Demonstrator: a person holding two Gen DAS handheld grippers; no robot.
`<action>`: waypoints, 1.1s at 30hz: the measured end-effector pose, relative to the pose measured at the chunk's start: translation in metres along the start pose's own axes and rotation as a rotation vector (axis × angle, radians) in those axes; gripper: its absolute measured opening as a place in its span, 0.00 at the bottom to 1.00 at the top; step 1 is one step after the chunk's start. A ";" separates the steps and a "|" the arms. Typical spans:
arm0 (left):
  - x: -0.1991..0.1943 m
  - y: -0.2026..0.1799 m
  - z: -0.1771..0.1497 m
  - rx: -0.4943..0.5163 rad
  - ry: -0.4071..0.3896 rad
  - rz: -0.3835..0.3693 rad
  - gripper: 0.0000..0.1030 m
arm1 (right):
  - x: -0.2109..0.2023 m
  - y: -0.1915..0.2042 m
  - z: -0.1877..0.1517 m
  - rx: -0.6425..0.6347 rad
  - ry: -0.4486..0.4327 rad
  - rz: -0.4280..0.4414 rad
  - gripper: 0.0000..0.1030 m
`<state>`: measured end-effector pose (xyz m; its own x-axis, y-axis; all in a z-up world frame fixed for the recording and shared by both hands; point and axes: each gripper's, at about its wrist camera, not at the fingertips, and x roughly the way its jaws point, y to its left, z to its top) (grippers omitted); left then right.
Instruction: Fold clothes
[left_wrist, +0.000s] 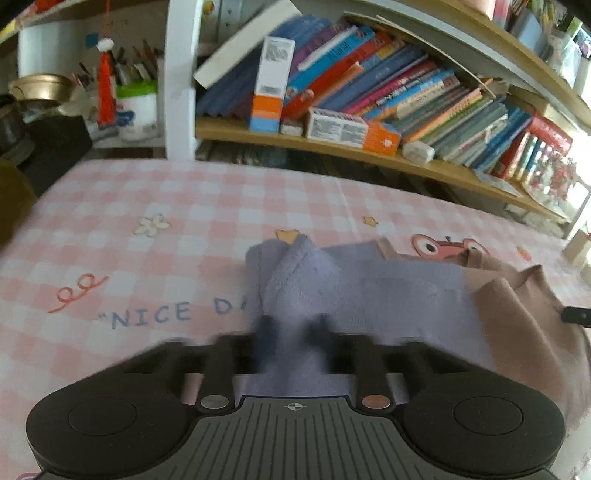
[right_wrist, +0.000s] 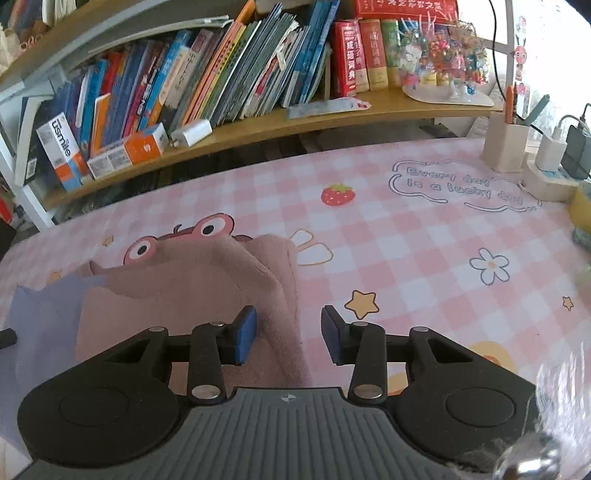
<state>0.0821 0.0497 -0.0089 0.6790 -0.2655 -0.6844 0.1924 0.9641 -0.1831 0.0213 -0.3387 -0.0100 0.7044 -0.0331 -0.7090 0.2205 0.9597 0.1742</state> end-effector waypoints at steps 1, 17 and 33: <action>-0.010 0.002 0.000 -0.025 -0.047 -0.036 0.05 | 0.002 0.002 0.001 -0.009 0.003 0.001 0.32; -0.032 0.013 0.004 -0.028 -0.157 -0.025 0.31 | 0.022 0.047 0.029 -0.217 -0.031 0.031 0.32; 0.002 -0.001 -0.006 0.135 0.046 -0.125 0.31 | 0.034 0.034 0.051 -0.137 -0.028 0.033 0.03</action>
<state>0.0792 0.0477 -0.0144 0.6116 -0.3792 -0.6943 0.3685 0.9132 -0.1741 0.0875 -0.3211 0.0066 0.7290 -0.0064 -0.6844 0.1036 0.9895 0.1010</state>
